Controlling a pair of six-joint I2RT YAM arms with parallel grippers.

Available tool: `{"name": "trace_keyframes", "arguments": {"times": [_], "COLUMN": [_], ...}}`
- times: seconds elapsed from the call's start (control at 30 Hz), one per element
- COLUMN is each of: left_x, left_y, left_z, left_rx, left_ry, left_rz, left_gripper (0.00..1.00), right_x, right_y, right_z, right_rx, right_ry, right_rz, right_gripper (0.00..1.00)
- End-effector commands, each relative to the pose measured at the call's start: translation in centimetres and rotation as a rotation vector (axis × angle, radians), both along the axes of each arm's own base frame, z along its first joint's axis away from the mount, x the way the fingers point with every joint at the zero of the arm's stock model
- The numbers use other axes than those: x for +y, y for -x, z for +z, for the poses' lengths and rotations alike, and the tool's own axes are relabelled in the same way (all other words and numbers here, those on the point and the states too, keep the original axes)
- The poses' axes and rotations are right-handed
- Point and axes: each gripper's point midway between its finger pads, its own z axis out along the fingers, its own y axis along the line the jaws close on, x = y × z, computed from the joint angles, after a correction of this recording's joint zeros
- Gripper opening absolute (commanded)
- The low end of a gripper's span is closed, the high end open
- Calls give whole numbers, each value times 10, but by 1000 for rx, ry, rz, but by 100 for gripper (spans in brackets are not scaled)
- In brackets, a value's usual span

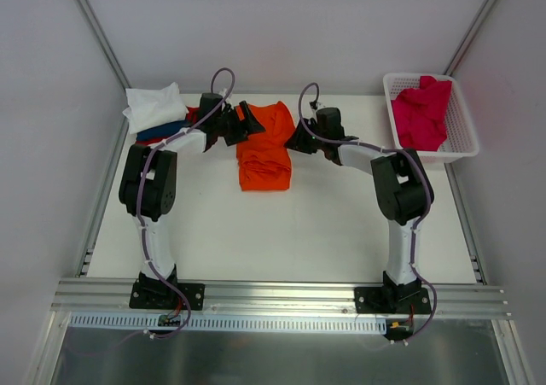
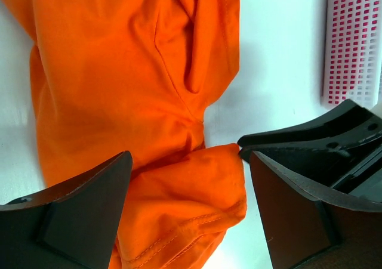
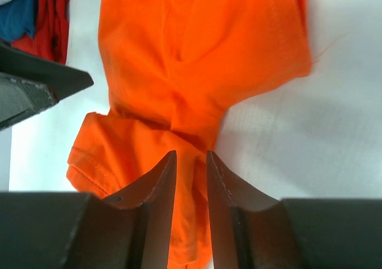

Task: Fold and stack the t-shirts
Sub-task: Fold the folded rectangular tshirt in 1/3 of the way

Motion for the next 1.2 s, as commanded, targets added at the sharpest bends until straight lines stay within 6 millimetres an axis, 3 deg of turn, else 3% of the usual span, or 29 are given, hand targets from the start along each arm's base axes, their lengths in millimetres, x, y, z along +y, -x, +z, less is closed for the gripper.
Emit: {"name": "trace_keyframes", "arguments": {"times": [0.0, 0.13, 0.3, 0.33, 0.53, 0.67, 0.87, 0.93, 0.97, 1.17], "left_x": [0, 8, 16, 19, 26, 26, 23, 23, 21, 20], "left_y": [3, 20, 46, 49, 82, 102, 133, 142, 148, 162], "left_z": [9, 17, 27, 30, 42, 46, 24, 10, 2, -14], "left_rx": [-8, -21, -35, -38, -49, -51, -1, 35, 47, 72], "left_ry": [30, 12, -4, -5, 0, 1, -17, -28, -36, -44], "left_rz": [-18, -10, 2, 6, 21, 23, 10, 6, 2, 1], "left_gripper": [80, 80, 80, 80, 80, 80, 80, 80, 80, 80], "right_x": [-7, -20, -26, -28, -25, -14, 13, 19, 21, 32], "right_y": [-8, -11, 0, 3, 39, 61, 90, 95, 95, 97], "right_z": [37, 46, 53, 62, 74, 67, 51, 46, 45, 39], "right_rx": [-86, -106, -105, -121, -125, -108, -77, -65, -63, -46], "right_ry": [-15, -6, -5, -8, -7, 8, 26, 26, 26, 21], "right_rz": [-20, -45, -39, -40, -2, 30, 85, 93, 96, 123], "right_gripper": [30, 30, 30, 30, 31, 30, 28, 15, 2, 0]}}
